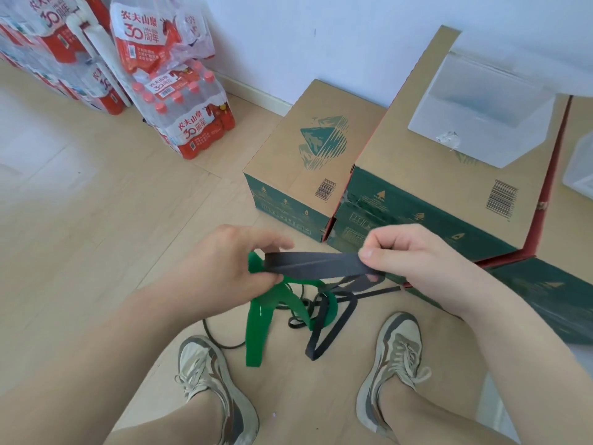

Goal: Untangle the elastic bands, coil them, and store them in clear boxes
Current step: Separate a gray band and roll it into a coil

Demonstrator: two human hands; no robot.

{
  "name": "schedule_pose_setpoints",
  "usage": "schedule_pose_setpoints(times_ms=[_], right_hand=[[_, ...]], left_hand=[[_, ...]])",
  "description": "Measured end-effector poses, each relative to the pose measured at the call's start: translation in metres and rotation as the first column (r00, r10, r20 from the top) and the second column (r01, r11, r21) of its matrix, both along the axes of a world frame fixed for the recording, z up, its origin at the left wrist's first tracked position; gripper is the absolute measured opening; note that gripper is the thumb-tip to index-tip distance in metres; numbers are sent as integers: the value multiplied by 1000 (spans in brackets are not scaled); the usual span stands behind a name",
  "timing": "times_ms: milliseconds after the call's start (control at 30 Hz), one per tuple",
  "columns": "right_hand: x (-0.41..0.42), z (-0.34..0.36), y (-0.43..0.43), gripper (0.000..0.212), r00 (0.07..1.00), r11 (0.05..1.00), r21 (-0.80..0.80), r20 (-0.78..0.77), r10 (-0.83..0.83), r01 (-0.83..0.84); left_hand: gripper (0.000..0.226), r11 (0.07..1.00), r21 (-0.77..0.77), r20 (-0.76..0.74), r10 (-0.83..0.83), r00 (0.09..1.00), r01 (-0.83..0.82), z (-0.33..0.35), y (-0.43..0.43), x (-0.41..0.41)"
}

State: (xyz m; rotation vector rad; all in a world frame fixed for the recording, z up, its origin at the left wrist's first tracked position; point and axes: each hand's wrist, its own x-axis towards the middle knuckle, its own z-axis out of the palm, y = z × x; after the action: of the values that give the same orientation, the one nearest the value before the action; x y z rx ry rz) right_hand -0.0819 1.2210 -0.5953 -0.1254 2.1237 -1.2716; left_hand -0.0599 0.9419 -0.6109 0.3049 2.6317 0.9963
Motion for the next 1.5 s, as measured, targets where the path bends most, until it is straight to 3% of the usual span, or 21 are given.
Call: schedule_pose_setpoints(times_ms=[67, 133, 267, 433, 533, 600, 667, 733, 867, 1000, 1100, 1167, 1233, 1333, 1433, 1500], right_hand=[[-1, -1, 1, 31, 993, 988, 132, 101, 61, -74], [-2, -2, -2, 26, 983, 987, 112, 152, 99, -116], [4, 6, -20, 21, 990, 988, -115, 78, 116, -106], [10, -1, -41, 16, 977, 975, 89, -42, 208, -204], [10, -3, -45, 28, 980, 978, 111, -68, 185, -177], [11, -2, -44, 30, 989, 993, 55, -94, 112, -107], [11, 0, -41, 28, 994, 998, -13, -92, 55, -56], [11, 3, -37, 27, 994, 995, -79, -88, 60, -67], [9, 9, -22, 22, 994, 969, -226, -55, 93, -103], [10, 6, -15, 21, 993, 969, -221, -54, 103, -113], [12, 3, -11, 21, 995, 971, -219, -61, 84, -96], [13, 3, -7, 21, 995, 965, -247, -62, 72, -85], [13, 5, -4, 21, 997, 960, -271, -57, 53, -66], [13, 6, -2, 23, 999, 973, -230, -42, 22, -31], [12, 1, 1, 28, 999, 1000, -6, -34, -4, 4], [12, -2, 1, 26, 999, 986, 169, -51, -3, 11]], left_hand=[[42, 995, 73, 13, 69, 998, -70, 5, 1, 1], [37, 989, 135, 5, 61, 998, -62, 8, 6, 2], [48, 974, 193, -74, -109, 991, 121, 15, 17, 7], [26, 966, 152, -102, -196, 975, 210, 8, 21, 9], [35, 957, 196, -103, -196, 975, 213, 5, 18, 10], [48, 972, 191, -72, -122, 990, 134, 0, 13, 8], [64, 1000, 18, -4, 5, 1000, -5, -7, 5, 3], [64, 983, -110, 105, 157, 982, -145, -12, 0, -1], [44, 907, 123, 301, 354, 886, -404, -15, 5, -6], [70, 829, 241, 506, 337, 794, -506, -8, 19, -9], [97, 746, 306, 526, 385, 759, -591, -7, 33, -10], [101, 642, 363, 553, 435, 711, -675, -6, 36, -13], [88, 574, 365, 637, 421, 646, -733, -2, 37, -15], [36, 676, 311, 650, 362, 668, -668, 3, 40, -14], [13, 643, 352, 557, 441, 704, -680, 6, 42, -13], [11, 599, 412, 505, 477, 720, -686, 10, 39, -16]])
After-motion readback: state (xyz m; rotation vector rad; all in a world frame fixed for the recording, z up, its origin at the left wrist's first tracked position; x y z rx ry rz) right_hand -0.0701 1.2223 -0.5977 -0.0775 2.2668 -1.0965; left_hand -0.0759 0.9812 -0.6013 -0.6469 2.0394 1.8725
